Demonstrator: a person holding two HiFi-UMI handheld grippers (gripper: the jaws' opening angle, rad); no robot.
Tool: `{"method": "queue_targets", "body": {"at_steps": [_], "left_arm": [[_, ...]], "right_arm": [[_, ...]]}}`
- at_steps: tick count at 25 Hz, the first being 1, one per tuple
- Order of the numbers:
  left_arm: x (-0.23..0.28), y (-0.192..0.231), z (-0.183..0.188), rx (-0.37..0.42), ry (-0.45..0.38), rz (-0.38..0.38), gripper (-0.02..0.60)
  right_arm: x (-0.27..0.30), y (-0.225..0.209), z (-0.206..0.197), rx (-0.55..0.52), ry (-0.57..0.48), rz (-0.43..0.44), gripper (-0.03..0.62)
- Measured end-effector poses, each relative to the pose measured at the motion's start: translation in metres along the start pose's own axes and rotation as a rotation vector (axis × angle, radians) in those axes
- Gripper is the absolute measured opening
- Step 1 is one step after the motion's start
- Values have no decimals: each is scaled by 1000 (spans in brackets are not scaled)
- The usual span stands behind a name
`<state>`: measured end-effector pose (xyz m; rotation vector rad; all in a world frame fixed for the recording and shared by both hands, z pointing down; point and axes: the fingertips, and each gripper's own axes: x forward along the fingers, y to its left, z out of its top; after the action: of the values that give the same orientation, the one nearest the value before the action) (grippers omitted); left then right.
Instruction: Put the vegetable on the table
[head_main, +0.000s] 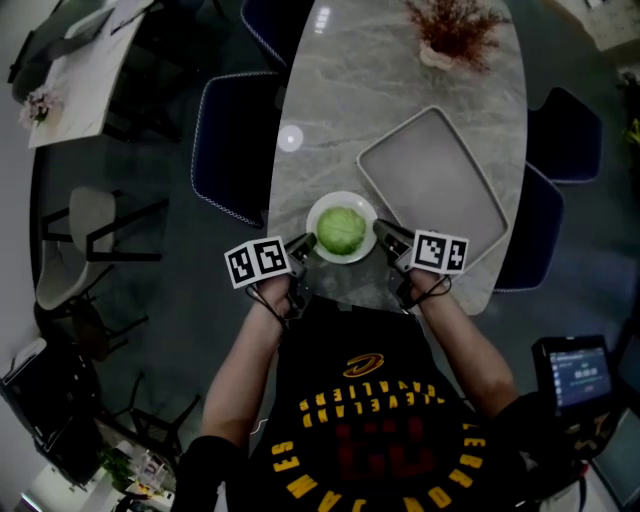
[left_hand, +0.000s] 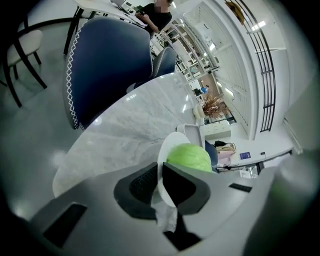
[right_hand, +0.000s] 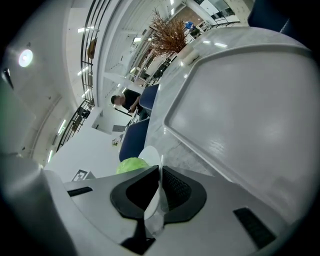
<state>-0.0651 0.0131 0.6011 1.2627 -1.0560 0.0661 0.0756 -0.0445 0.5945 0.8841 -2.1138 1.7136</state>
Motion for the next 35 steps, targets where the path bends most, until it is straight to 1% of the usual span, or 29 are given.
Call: {"method": "queue_targets", "body": {"at_steps": [3,9,13,17,23,27,30,34,35], "left_arm": [[-10,20,5,8,10,10,34],[-12,38,12,26,42,40,35],[-10,50,13,44,55,48,35],[-7,59,11,60,73,57,35],[1,67,9,85,101,68,35],[9,67,10,106,112,76,35],[8,67,8,118,120,75,35],[7,69,8,113,131,50,35],[8,70,8,122,135,50,35]], "right_arm": [[16,7,-16,-1,7,-10,32],[31,6,-29,19,9,-37,32],[42,2,-37,-26,6,-52,32],[47,-4,-44,-17,-12,-69,33],[50,-15,-52,7,-32,-90,34],[51,-21,-51,8,-43,-97,32],[51,-21,-52,-8,-47,-104,34],[52,-19,-54,-52,-51,-117,34],[52,-20,-54,-71,-46,-126,34]]}}
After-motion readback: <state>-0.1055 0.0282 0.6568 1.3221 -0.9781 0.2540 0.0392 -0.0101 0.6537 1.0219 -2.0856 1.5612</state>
